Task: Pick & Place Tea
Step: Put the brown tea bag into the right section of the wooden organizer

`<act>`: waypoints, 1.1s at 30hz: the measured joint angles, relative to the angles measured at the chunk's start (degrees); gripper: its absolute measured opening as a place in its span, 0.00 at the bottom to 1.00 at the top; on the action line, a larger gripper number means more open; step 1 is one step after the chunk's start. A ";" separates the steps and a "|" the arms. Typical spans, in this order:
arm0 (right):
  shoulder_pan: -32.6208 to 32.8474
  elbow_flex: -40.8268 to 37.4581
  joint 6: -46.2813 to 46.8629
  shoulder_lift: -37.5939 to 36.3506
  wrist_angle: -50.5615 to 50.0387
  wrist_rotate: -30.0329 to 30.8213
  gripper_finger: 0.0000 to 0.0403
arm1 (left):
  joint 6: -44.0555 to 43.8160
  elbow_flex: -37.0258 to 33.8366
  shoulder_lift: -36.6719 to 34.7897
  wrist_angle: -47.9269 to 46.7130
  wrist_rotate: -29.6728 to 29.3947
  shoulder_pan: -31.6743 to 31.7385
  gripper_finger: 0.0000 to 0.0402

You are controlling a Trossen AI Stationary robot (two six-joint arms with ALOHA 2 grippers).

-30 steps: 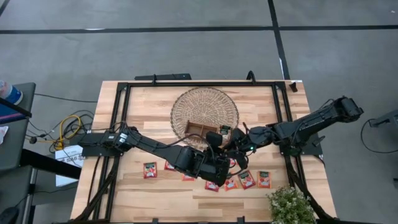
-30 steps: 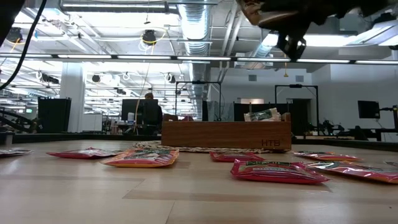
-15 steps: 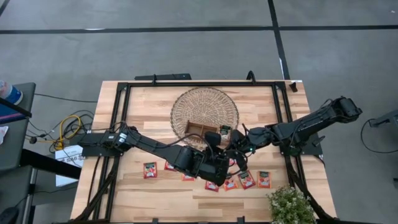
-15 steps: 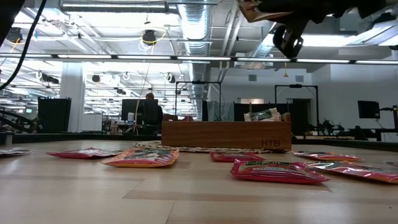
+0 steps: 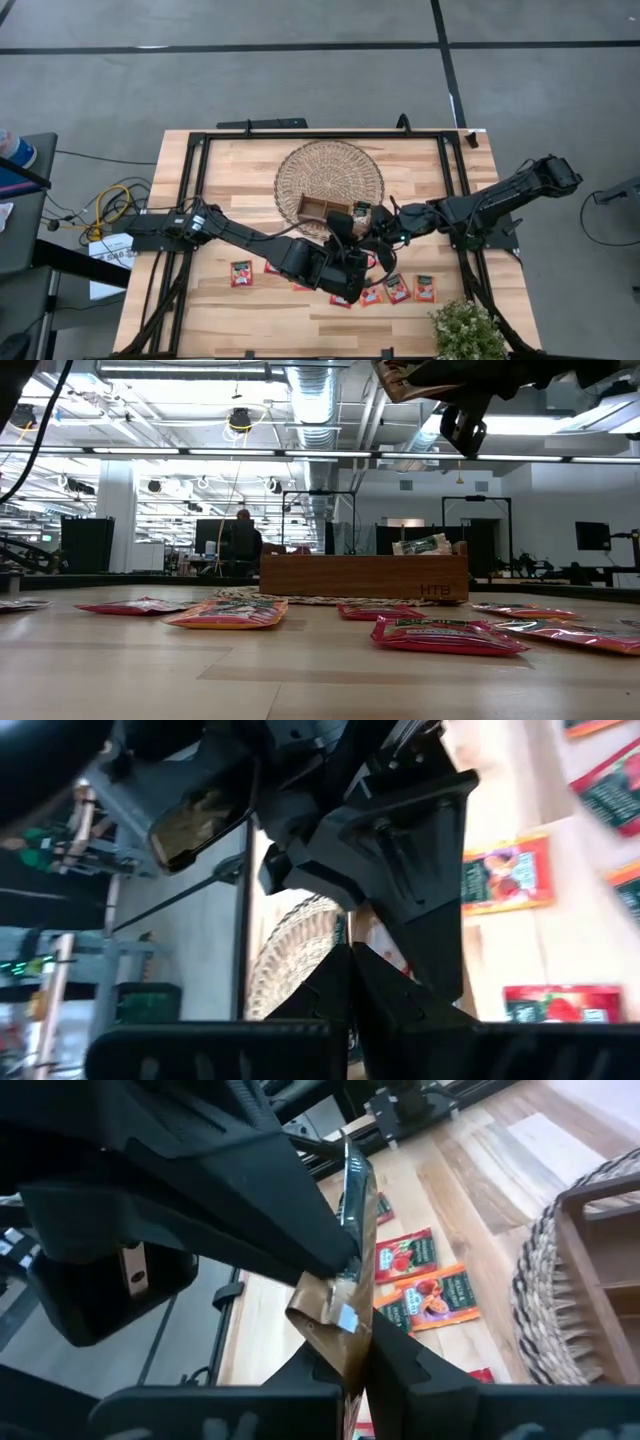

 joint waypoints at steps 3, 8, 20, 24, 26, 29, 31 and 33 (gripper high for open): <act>0.00 -0.11 0.12 -0.01 -1.11 0.08 0.01 | -0.05 0.00 -0.01 -1.63 -2.18 -0.02 0.00; 0.04 -0.20 0.66 0.16 -0.96 -0.11 0.01 | -0.20 0.02 -0.09 -2.31 -2.46 -0.02 0.00; -0.01 -0.20 0.62 0.37 -0.63 2.62 0.01 | -5.30 0.02 -0.20 -15.10 -19.18 -0.22 0.00; -0.41 -0.15 1.07 0.37 -1.46 5.01 0.01 | -15.56 0.04 -0.66 -22.54 -18.49 -0.74 0.00; -0.44 -0.15 1.46 0.37 -2.16 7.46 0.01 | -22.66 0.04 -1.01 -26.63 -14.87 -1.01 0.00; -0.48 -0.15 1.54 0.37 -3.02 9.76 0.01 | -28.83 -0.20 -2.31 -26.38 -7.13 -1.14 0.00; -0.44 -0.09 2.29 0.37 -5.32 11.89 0.01 | -30.07 -0.20 -3.35 -26.78 -2.82 -1.16 0.00; -0.44 -0.09 3.83 0.37 -9.21 13.89 0.01 | -31.80 -0.21 -4.40 -26.50 0.12 -1.16 0.00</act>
